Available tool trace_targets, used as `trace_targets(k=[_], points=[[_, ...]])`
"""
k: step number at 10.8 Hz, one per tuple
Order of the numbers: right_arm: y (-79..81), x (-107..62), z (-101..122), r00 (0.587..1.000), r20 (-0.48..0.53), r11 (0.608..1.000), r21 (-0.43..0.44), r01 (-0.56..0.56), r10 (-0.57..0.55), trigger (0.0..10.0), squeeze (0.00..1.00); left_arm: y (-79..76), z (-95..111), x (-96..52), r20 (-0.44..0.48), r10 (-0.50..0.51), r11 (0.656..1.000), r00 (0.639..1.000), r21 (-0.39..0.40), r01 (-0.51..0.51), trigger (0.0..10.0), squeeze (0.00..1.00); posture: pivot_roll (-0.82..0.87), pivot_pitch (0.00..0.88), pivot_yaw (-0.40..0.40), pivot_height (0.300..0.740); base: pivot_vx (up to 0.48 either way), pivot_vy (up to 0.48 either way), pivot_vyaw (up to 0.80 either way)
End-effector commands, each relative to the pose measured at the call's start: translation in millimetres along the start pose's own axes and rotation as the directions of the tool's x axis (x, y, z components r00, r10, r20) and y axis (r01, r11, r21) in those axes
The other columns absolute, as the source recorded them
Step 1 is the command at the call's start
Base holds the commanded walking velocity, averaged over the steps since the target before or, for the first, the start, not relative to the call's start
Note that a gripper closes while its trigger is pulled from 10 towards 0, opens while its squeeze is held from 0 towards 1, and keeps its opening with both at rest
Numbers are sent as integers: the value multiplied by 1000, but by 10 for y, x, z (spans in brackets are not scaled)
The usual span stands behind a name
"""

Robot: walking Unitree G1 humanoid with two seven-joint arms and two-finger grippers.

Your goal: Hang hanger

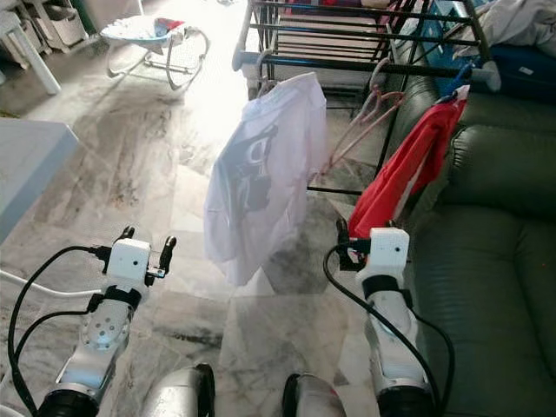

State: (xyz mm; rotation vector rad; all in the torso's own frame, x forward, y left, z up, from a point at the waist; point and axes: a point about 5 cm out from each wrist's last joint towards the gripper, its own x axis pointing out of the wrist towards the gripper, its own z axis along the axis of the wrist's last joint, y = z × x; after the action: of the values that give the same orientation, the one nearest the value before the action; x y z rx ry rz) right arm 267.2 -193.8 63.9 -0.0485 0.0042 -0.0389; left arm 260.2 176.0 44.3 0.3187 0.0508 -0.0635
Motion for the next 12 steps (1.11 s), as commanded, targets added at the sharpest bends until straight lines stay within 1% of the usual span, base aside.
trace_targets(k=[1,2,6,12], points=[[-11,11,21,1000,8,1000,1,4,-4,10000,0,29,6,3,2,9,1000,1000,6,-9,10000,0,14,149,-16,740,0,0,0],[-23,7,14,1000,5,1000,0,5,-5,10000,0,23,2,-4,-1,8,1000,1000,7,-8,10000,0,12,150,-19,740,0,0,0],[-42,46,39,1000,9,1000,-6,7,-7,10000,0,-24,-1,7,-4,0,1000,1000,-1,0,10000,0,7,145,-25,740,-266,0,0],[-42,67,32,1000,5,1000,-16,1,-1,10000,0,-39,15,52,1,-3,1000,1000,3,3,10000,0,7,135,-28,740,-272,0,0]])
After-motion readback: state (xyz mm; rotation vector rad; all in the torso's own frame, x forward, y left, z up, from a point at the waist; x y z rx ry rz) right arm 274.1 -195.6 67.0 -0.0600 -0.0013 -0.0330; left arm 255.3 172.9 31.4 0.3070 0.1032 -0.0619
